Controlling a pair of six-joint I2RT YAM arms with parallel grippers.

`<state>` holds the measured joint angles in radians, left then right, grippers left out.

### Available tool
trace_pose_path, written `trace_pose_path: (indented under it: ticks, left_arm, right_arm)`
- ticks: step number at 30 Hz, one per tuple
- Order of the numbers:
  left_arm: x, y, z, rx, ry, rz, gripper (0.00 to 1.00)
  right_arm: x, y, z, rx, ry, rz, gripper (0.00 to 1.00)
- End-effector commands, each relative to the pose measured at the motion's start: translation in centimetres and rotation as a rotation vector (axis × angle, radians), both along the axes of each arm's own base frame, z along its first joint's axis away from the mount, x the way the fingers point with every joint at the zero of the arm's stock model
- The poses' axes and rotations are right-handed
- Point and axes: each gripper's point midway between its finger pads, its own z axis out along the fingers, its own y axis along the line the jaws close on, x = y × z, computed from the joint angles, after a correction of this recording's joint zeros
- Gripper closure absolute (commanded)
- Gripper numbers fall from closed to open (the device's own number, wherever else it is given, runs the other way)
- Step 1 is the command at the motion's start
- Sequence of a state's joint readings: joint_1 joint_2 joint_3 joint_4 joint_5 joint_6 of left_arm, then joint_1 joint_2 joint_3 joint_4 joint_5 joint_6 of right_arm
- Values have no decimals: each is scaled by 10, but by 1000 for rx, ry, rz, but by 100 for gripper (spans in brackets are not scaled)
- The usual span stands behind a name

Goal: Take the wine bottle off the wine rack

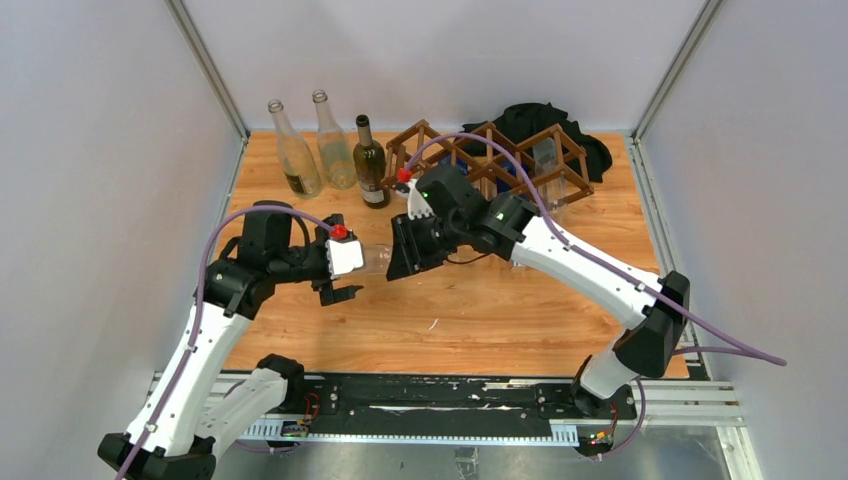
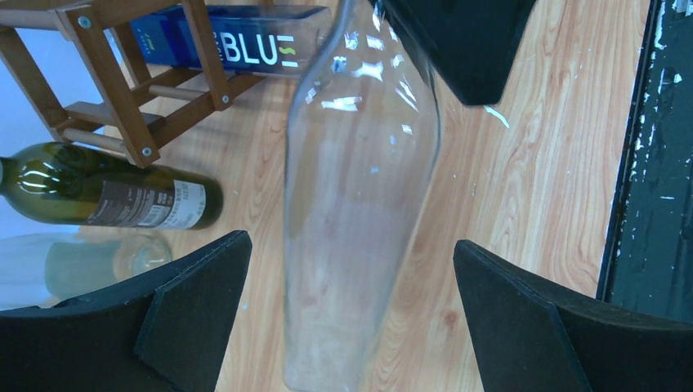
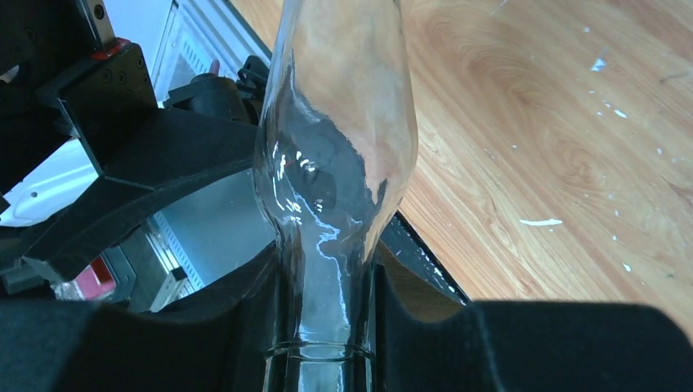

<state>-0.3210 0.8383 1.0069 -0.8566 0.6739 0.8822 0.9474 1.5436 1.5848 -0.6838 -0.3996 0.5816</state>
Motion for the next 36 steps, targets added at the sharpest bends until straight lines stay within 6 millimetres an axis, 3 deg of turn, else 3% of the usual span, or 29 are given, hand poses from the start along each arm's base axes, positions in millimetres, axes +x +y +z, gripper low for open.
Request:
trace_pose_path:
  ticks: [1, 7, 14, 23, 25, 28, 30, 32, 36]
  left_arm:
    - [0, -3, 8, -9, -71, -33, 0]
    - [-4, -9, 6, -40, -22, -49, 0]
    - [-7, -13, 0, -47, 17, -58, 8]
    - [2, -16, -3, -31, 36, -66, 48]
    - [4, -16, -5, -21, 35, -64, 64]
    - [13, -12, -8, 7, 41, -33, 92]
    - [23, -10, -9, 29, 50, 2, 100]
    - [32, -8, -7, 29, 68, 36, 100]
    - [44, -15, 9, -57, 111, 79, 100]
  right_arm:
    - [-12, 21, 28, 80, -73, 92, 100]
    - [-19, 32, 35, 109, -92, 128, 100]
    - [-23, 41, 39, 133, -93, 152, 100]
    - [-20, 52, 44, 152, -96, 167, 100]
    - [-18, 52, 42, 148, -103, 168, 86]
    - [-11, 46, 37, 133, -111, 142, 44]
    - [-2, 38, 37, 126, -116, 104, 21]
    - [10, 26, 37, 122, -124, 50, 11]
    - [30, -2, 40, 131, -151, -69, 7]
